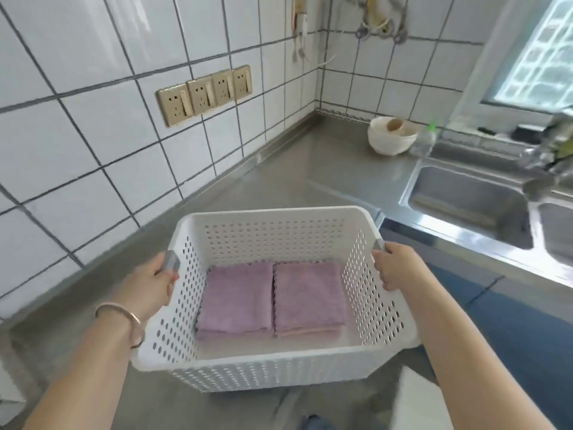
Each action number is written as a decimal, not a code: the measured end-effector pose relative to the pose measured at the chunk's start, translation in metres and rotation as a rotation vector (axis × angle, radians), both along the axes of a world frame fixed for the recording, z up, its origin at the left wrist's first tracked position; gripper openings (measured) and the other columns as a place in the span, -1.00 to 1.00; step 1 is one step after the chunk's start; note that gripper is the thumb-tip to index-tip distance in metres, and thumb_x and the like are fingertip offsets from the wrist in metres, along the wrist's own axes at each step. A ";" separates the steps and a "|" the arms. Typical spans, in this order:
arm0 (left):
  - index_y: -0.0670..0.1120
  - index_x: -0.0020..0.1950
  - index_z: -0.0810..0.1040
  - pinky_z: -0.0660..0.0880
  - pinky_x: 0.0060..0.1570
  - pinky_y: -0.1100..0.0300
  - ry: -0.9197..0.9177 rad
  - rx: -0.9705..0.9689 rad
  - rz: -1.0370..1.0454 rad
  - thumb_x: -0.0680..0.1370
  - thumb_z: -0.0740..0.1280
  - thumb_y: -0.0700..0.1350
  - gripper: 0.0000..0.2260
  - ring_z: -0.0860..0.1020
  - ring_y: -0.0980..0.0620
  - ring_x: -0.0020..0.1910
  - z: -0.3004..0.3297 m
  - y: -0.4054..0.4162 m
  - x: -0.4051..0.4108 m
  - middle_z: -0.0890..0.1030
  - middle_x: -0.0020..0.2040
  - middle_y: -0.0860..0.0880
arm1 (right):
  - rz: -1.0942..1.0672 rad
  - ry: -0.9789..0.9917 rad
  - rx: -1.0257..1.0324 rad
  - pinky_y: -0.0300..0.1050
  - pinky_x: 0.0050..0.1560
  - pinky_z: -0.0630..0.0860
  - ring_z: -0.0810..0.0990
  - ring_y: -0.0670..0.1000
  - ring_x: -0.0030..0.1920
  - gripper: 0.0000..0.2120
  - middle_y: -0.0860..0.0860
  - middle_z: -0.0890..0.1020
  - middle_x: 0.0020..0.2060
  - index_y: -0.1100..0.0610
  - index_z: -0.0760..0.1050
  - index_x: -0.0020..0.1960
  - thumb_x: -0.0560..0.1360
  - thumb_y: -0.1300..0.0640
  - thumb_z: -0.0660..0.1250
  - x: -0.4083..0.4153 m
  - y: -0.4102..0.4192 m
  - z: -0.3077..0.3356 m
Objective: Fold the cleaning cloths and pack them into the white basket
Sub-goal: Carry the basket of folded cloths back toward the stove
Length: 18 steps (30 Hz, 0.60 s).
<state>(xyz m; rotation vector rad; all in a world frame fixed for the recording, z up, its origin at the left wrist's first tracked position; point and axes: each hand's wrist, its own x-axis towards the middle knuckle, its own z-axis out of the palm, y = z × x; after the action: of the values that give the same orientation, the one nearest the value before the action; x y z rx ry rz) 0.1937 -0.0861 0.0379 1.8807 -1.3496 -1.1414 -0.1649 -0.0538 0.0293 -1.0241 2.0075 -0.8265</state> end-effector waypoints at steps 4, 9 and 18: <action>0.07 -0.11 0.46 0.25 -0.27 0.17 0.034 -0.036 -0.207 0.60 0.08 -0.22 -0.75 0.30 -0.02 -0.27 0.005 0.035 -0.042 0.44 -0.19 -0.11 | -0.212 -0.028 0.035 -0.19 -0.47 0.34 0.37 -0.03 -0.47 -0.92 0.00 0.42 -0.43 0.11 0.40 -0.09 0.56 0.18 0.16 -0.022 0.102 -0.007; -0.07 0.36 0.36 0.30 -0.36 0.20 -0.048 -0.027 -0.395 0.60 0.08 -0.26 -0.65 0.35 0.02 -0.37 -0.006 0.069 -0.091 0.48 -0.22 -0.02 | -0.466 -0.142 0.056 -0.20 -0.50 0.20 0.22 -0.02 -0.51 -0.79 0.02 0.32 -0.45 0.14 0.39 -0.24 0.56 0.24 0.13 -0.056 0.208 -0.017; 0.07 0.14 0.44 0.33 -0.31 0.22 -0.045 -0.059 -0.757 0.61 0.10 -0.23 -0.76 0.38 0.03 -0.32 0.002 0.206 -0.181 0.52 -0.18 -0.03 | -0.822 -0.124 0.025 -0.18 -0.48 0.22 0.23 -0.01 -0.48 -0.76 0.03 0.30 -0.45 0.14 0.35 -0.29 0.55 0.23 0.10 -0.061 0.441 -0.023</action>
<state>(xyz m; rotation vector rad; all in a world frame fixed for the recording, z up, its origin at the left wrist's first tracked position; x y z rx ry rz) 0.0128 0.1200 0.0395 1.3699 -2.1871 -1.3726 -0.2259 0.3870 0.0062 -0.0783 2.3187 -1.2300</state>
